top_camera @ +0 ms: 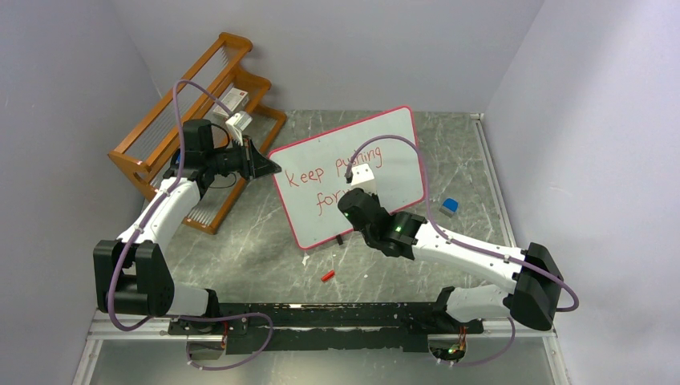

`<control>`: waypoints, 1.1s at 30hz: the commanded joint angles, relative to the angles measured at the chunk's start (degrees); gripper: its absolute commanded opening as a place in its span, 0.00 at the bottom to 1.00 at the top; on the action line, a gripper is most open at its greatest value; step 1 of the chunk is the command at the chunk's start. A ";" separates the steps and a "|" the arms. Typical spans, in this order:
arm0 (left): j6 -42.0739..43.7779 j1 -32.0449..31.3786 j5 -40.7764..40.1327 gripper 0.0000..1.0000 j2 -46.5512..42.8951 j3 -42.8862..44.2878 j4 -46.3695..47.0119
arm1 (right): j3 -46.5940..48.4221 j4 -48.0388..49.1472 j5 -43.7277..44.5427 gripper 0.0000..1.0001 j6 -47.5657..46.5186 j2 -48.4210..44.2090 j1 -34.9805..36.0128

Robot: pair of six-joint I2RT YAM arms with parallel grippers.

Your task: Write a sentence on the whiteboard

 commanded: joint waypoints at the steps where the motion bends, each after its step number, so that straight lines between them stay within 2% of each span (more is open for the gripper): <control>1: 6.82 -1.16 -8.17 0.05 2.28 -0.78 -3.59 | -0.23 -0.78 -0.47 0.00 0.75 0.24 -1.07; 33: 6.99 -1.16 -8.07 0.05 2.30 -0.79 -3.68 | 1.25 2.21 1.18 0.00 -2.13 -1.26 -2.03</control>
